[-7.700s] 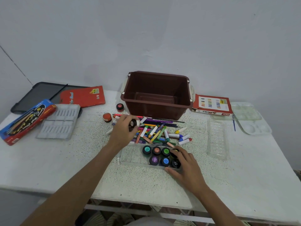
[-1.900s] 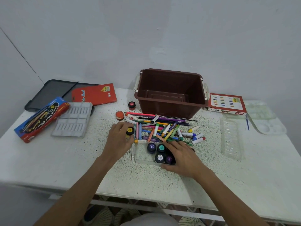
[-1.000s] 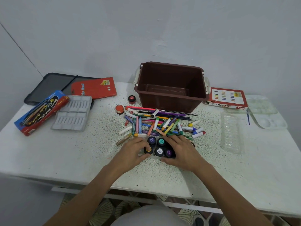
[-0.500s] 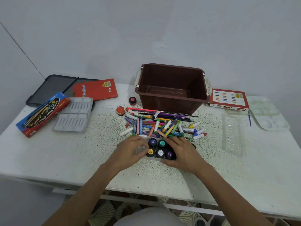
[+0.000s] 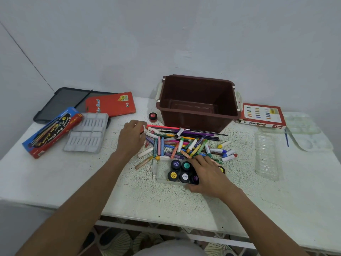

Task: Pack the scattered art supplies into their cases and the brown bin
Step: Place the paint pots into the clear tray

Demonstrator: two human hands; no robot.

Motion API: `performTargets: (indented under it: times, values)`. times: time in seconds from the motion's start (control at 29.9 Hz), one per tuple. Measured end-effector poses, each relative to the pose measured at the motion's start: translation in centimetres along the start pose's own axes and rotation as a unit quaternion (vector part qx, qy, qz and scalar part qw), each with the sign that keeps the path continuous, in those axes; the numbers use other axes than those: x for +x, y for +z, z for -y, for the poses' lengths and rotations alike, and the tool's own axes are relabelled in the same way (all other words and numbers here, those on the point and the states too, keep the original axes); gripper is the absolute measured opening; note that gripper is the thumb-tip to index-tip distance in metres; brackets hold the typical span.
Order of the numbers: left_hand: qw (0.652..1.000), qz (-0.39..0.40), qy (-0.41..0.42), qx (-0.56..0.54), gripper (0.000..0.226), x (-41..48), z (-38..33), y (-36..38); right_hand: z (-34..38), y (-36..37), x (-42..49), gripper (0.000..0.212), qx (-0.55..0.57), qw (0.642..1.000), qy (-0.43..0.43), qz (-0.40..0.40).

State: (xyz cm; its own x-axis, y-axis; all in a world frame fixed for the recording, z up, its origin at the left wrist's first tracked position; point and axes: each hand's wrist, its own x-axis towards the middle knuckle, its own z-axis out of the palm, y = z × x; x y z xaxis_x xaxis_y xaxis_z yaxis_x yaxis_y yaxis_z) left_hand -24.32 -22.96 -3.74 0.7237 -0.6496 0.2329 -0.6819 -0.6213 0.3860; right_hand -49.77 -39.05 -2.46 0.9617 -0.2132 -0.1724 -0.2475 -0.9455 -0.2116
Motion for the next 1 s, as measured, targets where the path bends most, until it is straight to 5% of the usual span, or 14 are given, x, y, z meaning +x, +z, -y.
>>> performTargets:
  times: [0.2,0.37,0.53,0.67,0.8,1.0]
  values:
    - [0.993,0.084,-0.012,0.076,0.043,1.6,0.1,0.4,-0.1,-0.1,0.3,0.086,0.005,1.0,0.002,0.006]
    - [0.998,0.0,-0.011,0.062,0.03,1.0,1.1,0.7,-0.2,-0.1,0.4,0.088,-0.001,1.0,0.005,0.009]
    - [0.99,-0.071,-0.059,-0.103,0.027,-1.0,0.7,0.0,-0.2,0.0,0.3,0.087,0.001,1.0,0.006,0.008]
    - [0.978,-0.008,-0.011,-0.208,0.045,-3.8,-1.0,-0.8,-0.2,0.0,0.3,0.086,0.004,1.0,0.002,0.005]
    - [0.954,0.053,0.074,-0.286,0.038,-6.8,-2.5,-1.4,-0.2,0.2,0.3,0.085,0.005,1.0,0.0,-0.001]
    - [0.972,0.083,0.083,-0.206,0.034,-9.1,-3.5,-0.8,-0.2,0.2,0.4,0.085,0.006,1.0,-0.001,-0.002]
